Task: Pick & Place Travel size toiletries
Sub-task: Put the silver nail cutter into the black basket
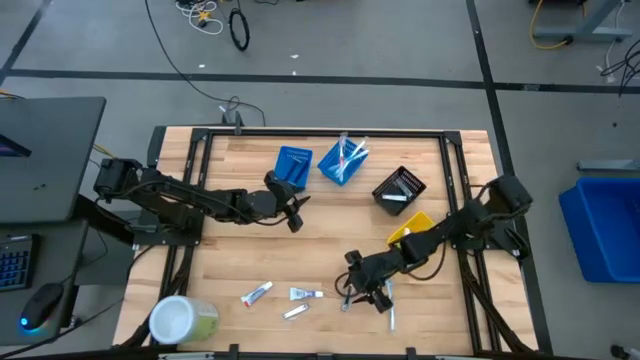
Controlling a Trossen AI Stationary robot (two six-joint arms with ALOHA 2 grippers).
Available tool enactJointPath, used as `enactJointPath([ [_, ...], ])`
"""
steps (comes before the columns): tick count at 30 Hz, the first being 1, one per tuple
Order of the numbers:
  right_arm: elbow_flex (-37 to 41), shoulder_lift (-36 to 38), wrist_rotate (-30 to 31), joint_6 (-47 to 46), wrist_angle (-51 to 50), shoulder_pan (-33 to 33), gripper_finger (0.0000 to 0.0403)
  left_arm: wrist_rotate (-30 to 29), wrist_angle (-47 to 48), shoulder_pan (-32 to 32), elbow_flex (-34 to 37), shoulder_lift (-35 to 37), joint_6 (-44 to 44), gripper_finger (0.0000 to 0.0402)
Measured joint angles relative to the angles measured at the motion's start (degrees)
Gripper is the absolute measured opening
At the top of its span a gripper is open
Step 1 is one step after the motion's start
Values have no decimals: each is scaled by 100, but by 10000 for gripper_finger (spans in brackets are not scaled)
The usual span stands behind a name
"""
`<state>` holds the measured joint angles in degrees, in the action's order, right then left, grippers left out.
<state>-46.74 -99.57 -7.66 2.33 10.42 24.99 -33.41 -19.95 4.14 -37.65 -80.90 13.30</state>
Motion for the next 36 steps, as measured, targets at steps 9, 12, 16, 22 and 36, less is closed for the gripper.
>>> enactJointPath([
  [9,-21,-797,6,695,360,-28,229,7,153,1,0,0,-2,137],
  [12,-79,-822,7,746,301,-30,208,7,335,1,0,0,0,137],
  [16,-87,-824,107,726,277,-92,158,11,643,0,0,0,0,137],
  [22,-87,-815,104,602,273,-240,68,11,966,1,0,0,0,137],
  [36,-83,1590,3178,-401,-2210,-1546,51,202,997,-2,0,0,0,137],
])
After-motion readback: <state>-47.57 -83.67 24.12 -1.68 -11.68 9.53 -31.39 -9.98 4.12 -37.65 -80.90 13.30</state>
